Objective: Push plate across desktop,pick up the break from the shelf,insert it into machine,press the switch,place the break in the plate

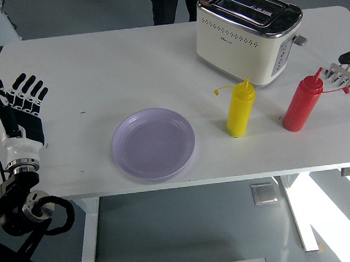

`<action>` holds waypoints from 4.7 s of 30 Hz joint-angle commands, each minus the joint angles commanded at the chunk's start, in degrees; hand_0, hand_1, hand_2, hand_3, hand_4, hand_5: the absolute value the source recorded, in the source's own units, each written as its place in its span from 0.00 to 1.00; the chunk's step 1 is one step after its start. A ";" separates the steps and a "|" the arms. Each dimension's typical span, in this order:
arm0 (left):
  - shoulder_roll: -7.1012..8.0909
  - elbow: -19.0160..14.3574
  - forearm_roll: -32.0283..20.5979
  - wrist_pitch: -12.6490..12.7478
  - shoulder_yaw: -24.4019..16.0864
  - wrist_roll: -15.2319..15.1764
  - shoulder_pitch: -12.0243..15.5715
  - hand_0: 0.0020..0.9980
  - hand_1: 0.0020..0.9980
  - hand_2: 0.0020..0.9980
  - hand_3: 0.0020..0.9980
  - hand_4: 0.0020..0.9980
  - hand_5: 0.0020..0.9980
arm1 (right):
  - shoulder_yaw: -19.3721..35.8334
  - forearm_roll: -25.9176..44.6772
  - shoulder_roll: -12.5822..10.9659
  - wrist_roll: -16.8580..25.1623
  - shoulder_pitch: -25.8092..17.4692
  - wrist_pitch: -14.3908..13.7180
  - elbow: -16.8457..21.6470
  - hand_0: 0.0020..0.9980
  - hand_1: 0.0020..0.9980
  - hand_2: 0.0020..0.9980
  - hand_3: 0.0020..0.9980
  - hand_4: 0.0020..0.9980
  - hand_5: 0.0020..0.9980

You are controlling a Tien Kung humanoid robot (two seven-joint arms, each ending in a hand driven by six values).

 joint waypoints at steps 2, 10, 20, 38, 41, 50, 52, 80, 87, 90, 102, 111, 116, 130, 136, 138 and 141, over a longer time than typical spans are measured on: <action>0.03 -0.70 0.83 0.12 -0.92 -0.17 0.53 0.75 0.69 0.65 0.63 0.68 0.92 | -1.28 0.58 1.20 -0.43 1.66 -0.32 -1.65 0.50 0.50 0.51 0.48 0.16 0.00; 1.79 -6.24 4.23 1.39 -7.83 0.78 4.17 0.75 0.69 0.65 0.63 0.69 0.92 | -4.68 2.27 4.30 -1.48 5.93 -0.53 -6.19 0.50 0.50 0.51 0.49 0.17 0.00; 3.63 -8.43 0.71 -0.26 -15.17 4.27 7.00 0.75 0.69 0.64 0.63 0.69 0.93 | -8.57 4.16 7.11 -1.10 8.83 -0.53 -11.09 0.50 0.50 0.51 0.49 0.16 0.00; 2.54 -4.93 -17.25 -5.92 -18.88 8.06 7.75 0.75 0.69 0.65 0.63 0.69 0.93 | -13.78 3.72 13.49 0.01 13.22 -0.53 -23.16 0.51 0.50 0.51 0.48 0.16 0.00; 2.55 -4.95 -17.27 -5.93 -18.73 7.79 7.75 0.75 0.69 0.64 0.63 0.69 0.93 | -14.22 3.61 13.71 0.25 13.35 -0.53 -24.39 0.51 0.50 0.51 0.48 0.17 0.00; 2.56 -5.00 -16.99 -5.93 -17.93 7.33 7.46 0.75 0.69 0.64 0.63 0.69 0.93 | -15.16 2.86 14.90 1.09 14.20 -0.53 -27.73 0.51 0.50 0.51 0.48 0.17 0.00; 2.52 -4.97 -16.92 -5.93 -17.65 7.29 7.39 0.75 0.68 0.64 0.63 0.69 0.92 | -15.32 2.47 15.20 1.23 14.44 -0.53 -28.52 0.51 0.50 0.51 0.48 0.17 0.00; 2.36 -5.17 -16.91 -6.01 -16.18 7.20 7.32 0.75 0.68 0.64 0.62 0.70 0.92 | -18.68 2.40 17.88 2.41 14.58 -0.39 -33.53 0.54 0.57 0.58 0.55 0.35 0.00; 2.34 -5.20 -16.96 -6.00 -15.77 7.24 7.23 0.74 0.68 0.63 0.62 0.70 0.91 | -19.31 2.04 18.12 1.24 14.48 3.95 -34.37 0.70 0.72 0.74 0.70 0.54 0.08; 2.34 -5.19 -17.00 -5.98 -15.66 7.26 7.21 0.74 0.68 0.63 0.62 0.70 0.91 | -19.63 1.95 18.21 0.87 14.45 5.26 -34.50 0.70 0.72 0.74 0.70 0.54 0.08; 2.19 -4.96 -17.25 -5.90 -14.77 7.41 7.07 0.75 0.68 0.64 0.61 0.70 0.91 | -19.77 2.75 18.40 1.09 14.37 7.50 -33.72 0.72 0.74 0.76 0.72 0.56 0.09; 2.02 -4.73 -17.53 -5.94 -14.27 7.47 7.11 0.75 0.68 0.64 0.62 0.70 0.91 | -18.58 3.39 17.91 2.30 14.54 8.09 -32.07 0.72 0.74 0.76 0.72 0.60 0.12; 1.96 -4.76 -17.55 -5.95 -14.30 7.47 7.17 0.75 0.68 0.64 0.62 0.70 0.91 | -15.96 2.42 16.60 3.43 14.59 8.61 -28.71 0.72 0.74 0.76 0.72 0.60 0.12; 1.81 -5.28 -17.40 -5.86 -15.58 7.40 8.06 0.75 0.68 0.64 0.62 0.70 0.90 | -0.47 -8.75 1.36 6.02 9.36 15.77 -10.57 0.43 0.47 0.63 0.56 0.18 0.00; 1.74 -5.50 -17.29 -5.82 -15.93 7.40 8.35 0.75 0.68 0.64 0.63 0.70 0.90 | 1.17 -15.52 -6.31 7.13 6.45 23.45 -5.13 0.47 0.39 0.61 0.53 0.05 0.00; 1.75 -5.56 -17.25 -5.81 -15.98 7.41 8.42 0.75 0.68 0.64 0.63 0.70 0.90 | 0.00 -17.33 -8.65 7.25 5.94 25.94 -4.96 0.47 0.39 0.61 0.53 0.05 0.00; 1.73 -5.68 -17.18 -5.80 -15.89 7.43 8.41 0.75 0.69 0.64 0.63 0.70 0.90 | -1.51 -19.11 -11.74 7.05 5.20 29.78 -5.04 0.43 0.34 0.60 0.50 0.06 0.00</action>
